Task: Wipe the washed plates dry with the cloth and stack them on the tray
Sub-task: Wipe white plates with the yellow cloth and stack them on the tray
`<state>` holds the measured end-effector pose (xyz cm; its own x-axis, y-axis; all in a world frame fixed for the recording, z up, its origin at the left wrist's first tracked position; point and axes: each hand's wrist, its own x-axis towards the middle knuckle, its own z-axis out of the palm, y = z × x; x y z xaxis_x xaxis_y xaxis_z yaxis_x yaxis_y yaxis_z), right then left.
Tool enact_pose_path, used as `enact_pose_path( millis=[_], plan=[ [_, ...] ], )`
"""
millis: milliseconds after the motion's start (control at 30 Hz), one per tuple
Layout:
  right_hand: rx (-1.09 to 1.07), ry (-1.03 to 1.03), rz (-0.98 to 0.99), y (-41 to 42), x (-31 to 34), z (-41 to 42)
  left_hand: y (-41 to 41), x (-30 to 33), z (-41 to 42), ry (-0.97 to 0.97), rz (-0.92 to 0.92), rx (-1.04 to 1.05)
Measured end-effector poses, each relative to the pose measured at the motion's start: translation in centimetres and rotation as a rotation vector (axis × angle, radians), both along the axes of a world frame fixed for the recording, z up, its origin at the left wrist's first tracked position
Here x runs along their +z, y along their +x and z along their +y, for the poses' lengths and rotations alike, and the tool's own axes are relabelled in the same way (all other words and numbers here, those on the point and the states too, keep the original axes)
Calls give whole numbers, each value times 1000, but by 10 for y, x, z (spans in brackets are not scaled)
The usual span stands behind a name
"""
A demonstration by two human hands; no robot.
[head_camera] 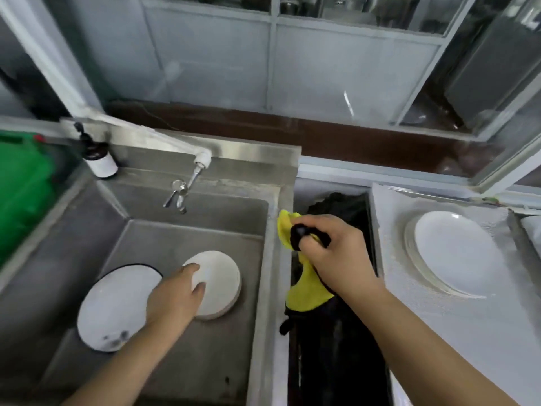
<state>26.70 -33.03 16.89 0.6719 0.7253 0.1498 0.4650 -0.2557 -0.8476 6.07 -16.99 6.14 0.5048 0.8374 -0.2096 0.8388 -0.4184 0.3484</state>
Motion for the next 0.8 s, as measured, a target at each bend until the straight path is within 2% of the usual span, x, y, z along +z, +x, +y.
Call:
enact_pose_path(
  millis=[133, 300, 533, 800],
  plan=[
    [-7, 6, 53, -56, -25, 71, -53, -46, 62, -62, 120, -43],
    [-63, -72, 92, -108, -88, 124, -68, -111, 119, -133, 179, -83],
    [-194, -221, 167, -136, -178, 130, -44, -190, 165, -224, 218, -119],
    [-248, -312, 174, -138, -209, 129, -32, -228, 172, -228, 233, -48]
  ],
)
